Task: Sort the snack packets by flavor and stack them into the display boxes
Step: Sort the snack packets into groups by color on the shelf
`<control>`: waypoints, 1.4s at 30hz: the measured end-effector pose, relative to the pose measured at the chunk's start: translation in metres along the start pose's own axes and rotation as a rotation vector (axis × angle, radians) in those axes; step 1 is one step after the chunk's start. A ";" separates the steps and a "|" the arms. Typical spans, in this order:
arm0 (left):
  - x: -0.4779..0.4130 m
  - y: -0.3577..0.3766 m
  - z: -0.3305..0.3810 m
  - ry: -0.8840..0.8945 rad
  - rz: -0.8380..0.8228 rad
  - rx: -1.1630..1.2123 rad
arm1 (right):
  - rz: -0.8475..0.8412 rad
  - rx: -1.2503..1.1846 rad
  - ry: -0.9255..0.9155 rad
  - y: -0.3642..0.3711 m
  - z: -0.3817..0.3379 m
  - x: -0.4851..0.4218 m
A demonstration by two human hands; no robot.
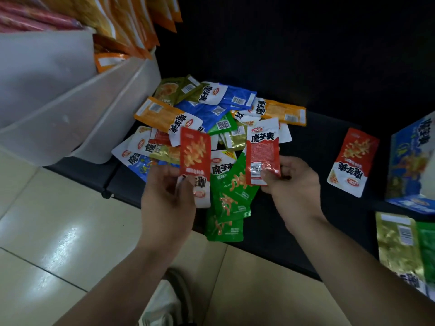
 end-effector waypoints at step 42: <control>0.026 0.071 0.004 0.727 -0.212 -0.732 | -0.264 0.472 -0.446 -0.061 0.027 0.019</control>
Point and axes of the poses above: each hand's wrist, its own x-axis away from the middle knuckle, its own y-axis out of the palm, z = x × y, the point moved 2 cm from there along -x, towards the middle knuckle, and after that the axes turned 14 degrees about z, right-handed, at the moved point
